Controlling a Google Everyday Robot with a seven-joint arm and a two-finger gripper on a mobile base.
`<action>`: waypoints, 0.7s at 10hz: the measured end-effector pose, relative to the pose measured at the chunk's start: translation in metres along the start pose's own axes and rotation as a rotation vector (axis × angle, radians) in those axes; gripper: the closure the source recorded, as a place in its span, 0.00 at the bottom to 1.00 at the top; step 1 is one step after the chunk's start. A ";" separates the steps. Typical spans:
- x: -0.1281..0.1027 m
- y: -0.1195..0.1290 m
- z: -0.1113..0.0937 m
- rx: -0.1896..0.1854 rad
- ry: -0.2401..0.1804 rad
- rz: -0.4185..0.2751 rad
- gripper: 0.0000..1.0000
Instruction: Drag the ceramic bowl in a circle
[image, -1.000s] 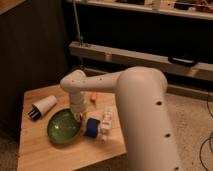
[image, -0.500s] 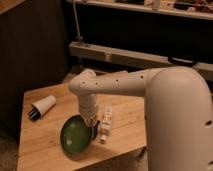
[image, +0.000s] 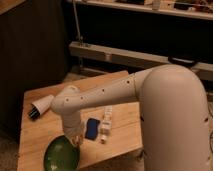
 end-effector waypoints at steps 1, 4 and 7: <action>0.003 -0.021 0.004 0.013 -0.008 -0.033 0.94; 0.036 -0.065 0.009 0.049 -0.007 -0.038 0.94; 0.098 -0.071 0.010 0.080 -0.020 0.009 0.94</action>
